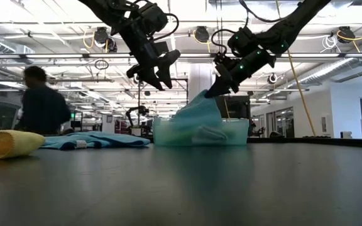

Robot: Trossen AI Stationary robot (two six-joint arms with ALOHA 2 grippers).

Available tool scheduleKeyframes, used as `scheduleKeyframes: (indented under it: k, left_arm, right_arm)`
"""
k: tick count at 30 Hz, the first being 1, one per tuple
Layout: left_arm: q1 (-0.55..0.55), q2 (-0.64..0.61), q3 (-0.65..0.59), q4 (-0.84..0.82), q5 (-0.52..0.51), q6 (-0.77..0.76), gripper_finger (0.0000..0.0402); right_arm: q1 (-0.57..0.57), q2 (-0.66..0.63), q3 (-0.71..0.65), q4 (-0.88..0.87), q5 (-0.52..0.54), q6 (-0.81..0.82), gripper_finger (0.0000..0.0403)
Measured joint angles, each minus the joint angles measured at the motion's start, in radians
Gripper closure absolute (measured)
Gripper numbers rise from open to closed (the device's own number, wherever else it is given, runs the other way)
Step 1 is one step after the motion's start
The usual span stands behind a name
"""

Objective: Fold microfiber towels
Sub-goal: Put the blue microfiber towel into the blue bin

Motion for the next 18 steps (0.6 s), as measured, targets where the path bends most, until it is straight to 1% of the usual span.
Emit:
scheduleKeyframes:
  k: [5, 7, 9, 14, 16, 18]
  left_arm:
    - [0.0, 0.0, 0.0, 0.0, 0.0, -0.002, 0.0217]
    - [0.0, 0.0, 0.0, 0.0, 0.001, -0.002, 0.0217]
    - [0.0, 0.0, 0.0, 0.0, 0.008, -0.002, 0.0217]
    - [0.0, 0.0, 0.0, 0.0, 0.008, -0.002, 0.0217]
    - [0.0, 0.0, 0.0, 0.0, 0.008, -0.002, 0.0217]
    - [-0.002, 0.0, 0.0, 0.0, 0.009, 0.0, 0.0217]
  right_arm:
    - [0.007, 0.0, 0.0, -0.077, 0.003, 0.006, 0.0358]
    - [0.011, 0.0, 0.0, -0.112, 0.047, 0.006, 0.0337]
    - [0.015, 0.0, 0.0, -0.132, 0.117, -0.003, 0.0314]
    - [0.021, -0.002, 0.0, -0.096, 0.308, -0.038, 0.0259]
    - [0.021, -0.005, 0.0, -0.076, 0.337, -0.019, 0.0245]
    - [0.021, -0.02, 0.0, -0.085, 0.316, 0.026, 0.0237]
